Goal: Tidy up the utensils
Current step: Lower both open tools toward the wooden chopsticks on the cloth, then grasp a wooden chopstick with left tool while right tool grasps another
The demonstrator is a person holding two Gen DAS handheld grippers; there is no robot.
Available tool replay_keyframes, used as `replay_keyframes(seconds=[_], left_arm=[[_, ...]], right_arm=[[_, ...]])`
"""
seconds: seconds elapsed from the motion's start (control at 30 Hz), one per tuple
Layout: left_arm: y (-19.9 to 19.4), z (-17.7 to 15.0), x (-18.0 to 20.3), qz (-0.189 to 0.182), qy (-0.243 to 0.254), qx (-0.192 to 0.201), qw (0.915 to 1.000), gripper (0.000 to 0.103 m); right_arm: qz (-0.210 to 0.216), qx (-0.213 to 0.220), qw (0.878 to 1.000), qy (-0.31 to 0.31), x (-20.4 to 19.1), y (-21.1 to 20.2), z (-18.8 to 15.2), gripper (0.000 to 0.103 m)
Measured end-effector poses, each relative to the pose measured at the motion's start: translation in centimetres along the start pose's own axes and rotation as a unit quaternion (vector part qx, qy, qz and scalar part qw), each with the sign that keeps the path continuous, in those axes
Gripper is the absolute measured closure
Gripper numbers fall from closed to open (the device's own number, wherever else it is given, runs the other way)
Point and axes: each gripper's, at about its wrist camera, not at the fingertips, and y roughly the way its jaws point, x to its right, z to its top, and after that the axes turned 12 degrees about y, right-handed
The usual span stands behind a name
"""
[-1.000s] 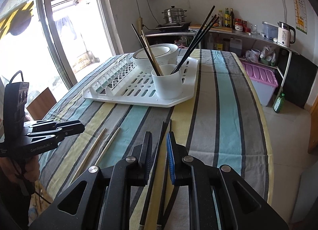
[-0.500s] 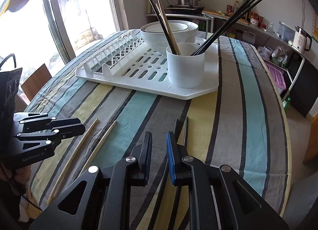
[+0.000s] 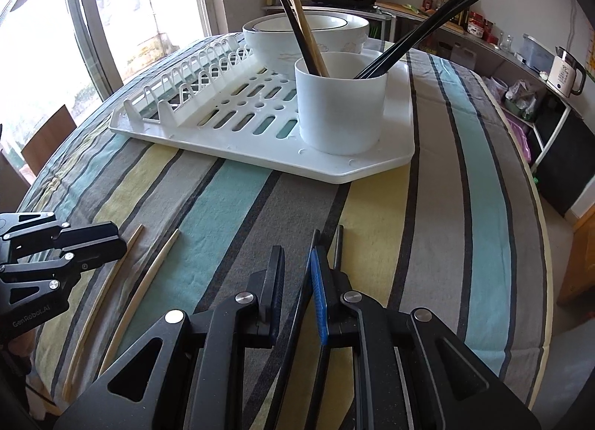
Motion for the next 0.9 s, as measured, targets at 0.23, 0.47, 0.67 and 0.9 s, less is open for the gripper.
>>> replay_keyframes(seconds=[0.23, 0.47, 0.67, 0.9], left_arm=[[0.4, 0.2, 1.4, 0.022, 0.031, -0.007, 0.9993, 0.085], [0.9, 1.0, 1.1, 0.018, 0.029, -0.011, 0.9993, 0.085], [1.1, 1.1, 1.2, 0.024, 0.03, -0.009, 0.9992, 0.091], [1.3, 1.5, 1.0, 0.013, 0.027, -0.013, 0.9995, 0.098]], right_arm=[[-0.012, -0.009, 1.0, -0.004, -0.3, 0.7, 0.4, 0.088], [-0.02, -0.018, 1.0, -0.005, -0.6, 1.0, 0.8, 0.094], [-0.022, -0.02, 1.0, -0.002, -0.7, 1.2, 1.0, 0.098], [-0.007, -0.002, 1.0, 0.018, -0.5, -0.1, 1.1, 0.099]])
